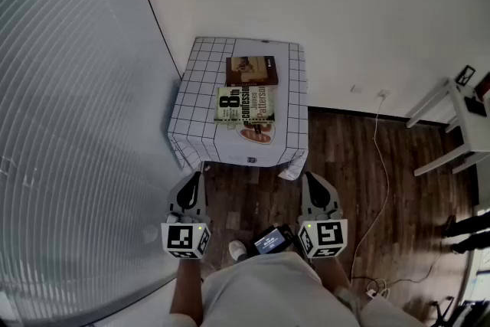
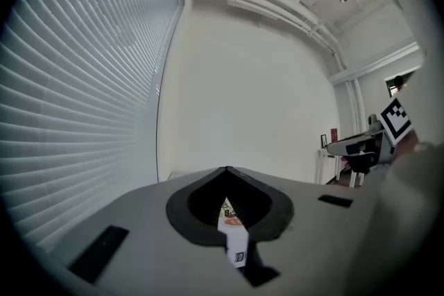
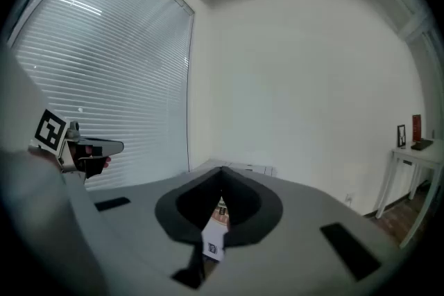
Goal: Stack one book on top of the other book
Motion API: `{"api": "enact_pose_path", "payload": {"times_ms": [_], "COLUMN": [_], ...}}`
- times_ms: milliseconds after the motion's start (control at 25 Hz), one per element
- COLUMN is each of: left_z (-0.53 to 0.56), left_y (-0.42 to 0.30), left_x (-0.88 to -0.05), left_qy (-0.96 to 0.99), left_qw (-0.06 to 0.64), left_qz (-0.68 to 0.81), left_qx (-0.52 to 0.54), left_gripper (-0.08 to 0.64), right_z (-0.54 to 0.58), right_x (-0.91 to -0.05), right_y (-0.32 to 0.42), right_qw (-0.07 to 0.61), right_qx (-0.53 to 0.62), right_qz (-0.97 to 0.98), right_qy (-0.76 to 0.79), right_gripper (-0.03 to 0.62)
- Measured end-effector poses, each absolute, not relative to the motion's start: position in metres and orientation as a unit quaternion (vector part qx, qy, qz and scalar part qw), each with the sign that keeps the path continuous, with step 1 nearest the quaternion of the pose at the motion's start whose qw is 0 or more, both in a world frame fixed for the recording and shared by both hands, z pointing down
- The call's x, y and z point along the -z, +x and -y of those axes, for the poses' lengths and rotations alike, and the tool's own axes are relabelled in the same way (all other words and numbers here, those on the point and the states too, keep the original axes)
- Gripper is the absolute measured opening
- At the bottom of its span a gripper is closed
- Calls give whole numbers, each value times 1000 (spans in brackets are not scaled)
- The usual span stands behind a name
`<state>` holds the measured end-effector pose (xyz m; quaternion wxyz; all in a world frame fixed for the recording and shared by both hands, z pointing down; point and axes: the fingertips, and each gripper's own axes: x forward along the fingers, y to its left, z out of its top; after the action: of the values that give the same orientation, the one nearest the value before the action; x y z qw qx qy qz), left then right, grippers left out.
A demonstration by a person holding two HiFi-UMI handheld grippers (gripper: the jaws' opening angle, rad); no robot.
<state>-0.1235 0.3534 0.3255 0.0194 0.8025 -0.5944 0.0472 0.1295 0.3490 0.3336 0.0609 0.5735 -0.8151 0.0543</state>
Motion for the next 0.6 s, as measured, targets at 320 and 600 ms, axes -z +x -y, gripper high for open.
{"api": "enact_pose_path", "payload": {"times_ms": [320, 600], "left_z": [-358, -362], "left_y": [-107, -98], "left_x": [-328, -324], "left_qy": [795, 787], "left_qw": [15, 8], "left_qz": [604, 614], "left_qx": [-55, -65], "left_gripper": [8, 8], "right_z": [-347, -344], "right_x": [-343, -341], "right_y": [148, 154], "right_qw": [63, 54], "right_qx": [-66, -58], "right_qz": [822, 830], "right_qy": [563, 552], "right_gripper": [8, 8]}}
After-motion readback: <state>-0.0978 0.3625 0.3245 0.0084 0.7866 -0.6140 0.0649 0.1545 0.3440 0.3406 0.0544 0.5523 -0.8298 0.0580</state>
